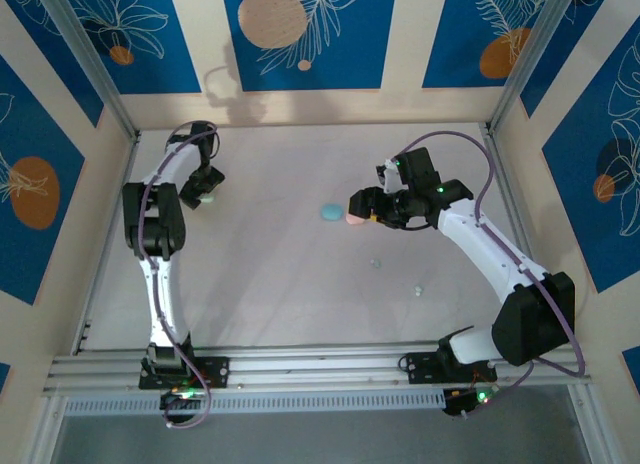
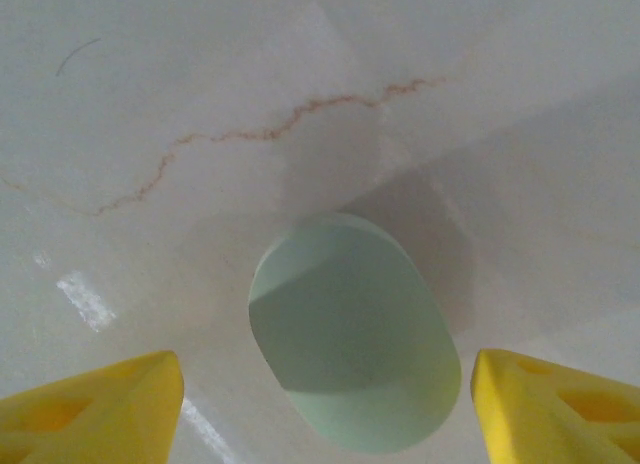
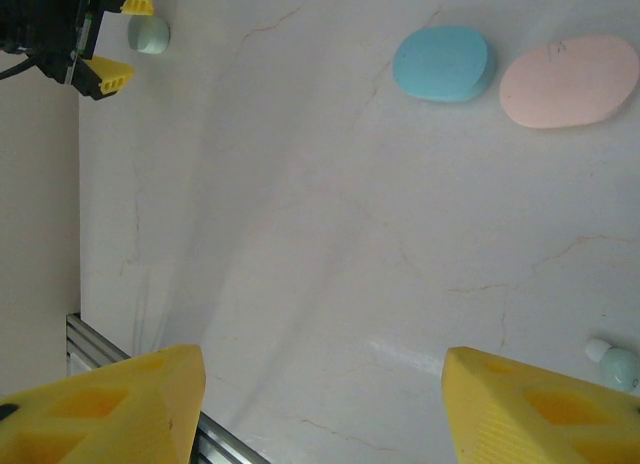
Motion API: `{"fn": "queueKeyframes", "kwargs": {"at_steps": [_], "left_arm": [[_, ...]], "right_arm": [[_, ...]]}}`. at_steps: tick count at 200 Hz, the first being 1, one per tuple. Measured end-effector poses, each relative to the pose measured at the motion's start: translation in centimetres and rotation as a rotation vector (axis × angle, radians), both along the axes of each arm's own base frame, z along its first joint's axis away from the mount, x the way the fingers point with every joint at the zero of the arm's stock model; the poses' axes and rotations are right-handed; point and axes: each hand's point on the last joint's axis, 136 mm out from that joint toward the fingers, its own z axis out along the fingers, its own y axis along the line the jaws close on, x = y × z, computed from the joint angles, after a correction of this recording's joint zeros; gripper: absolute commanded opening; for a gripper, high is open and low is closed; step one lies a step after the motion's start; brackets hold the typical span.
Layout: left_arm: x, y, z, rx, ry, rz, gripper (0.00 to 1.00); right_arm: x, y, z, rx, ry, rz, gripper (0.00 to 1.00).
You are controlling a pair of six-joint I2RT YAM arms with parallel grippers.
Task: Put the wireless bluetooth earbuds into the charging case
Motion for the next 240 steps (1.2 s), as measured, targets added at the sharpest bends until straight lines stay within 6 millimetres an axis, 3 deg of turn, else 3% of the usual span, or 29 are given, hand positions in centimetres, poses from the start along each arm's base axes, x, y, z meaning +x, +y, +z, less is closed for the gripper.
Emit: {"fn": "queueKeyframes", "kwargs": {"at_steps": [62, 124, 176, 210, 240], "left_arm": [[0.4, 0.1, -0.6, 0.003, 0.004, 0.024, 0.66], [0.0, 0.1, -1.0, 0.004, 0.025, 0.033, 0.48], [-1.1, 0.0, -1.7, 0.005, 0.039, 0.003, 0.47], [-4.1, -1.2, -0.7, -0.007, 0.043, -0.024, 0.47], [-8.0, -4.4, -0.2, -0.043, 0.036, -0.079, 0.47]], "right_arm": [[0.0, 0.2, -1.0, -0.008, 0.033, 0.006, 0.65], [-0.2, 0.1, -1.1, -0.011, 0.044, 0.007, 0.65], [-0.2, 0.1, -1.2, -0.012, 0.046, 0.007, 0.65], [-0.2, 0.1, -1.1, -0.011, 0.043, 0.005, 0.65], [-0.4, -0.4, -1.6, -0.012, 0.049, -0.004, 0.65]]}}
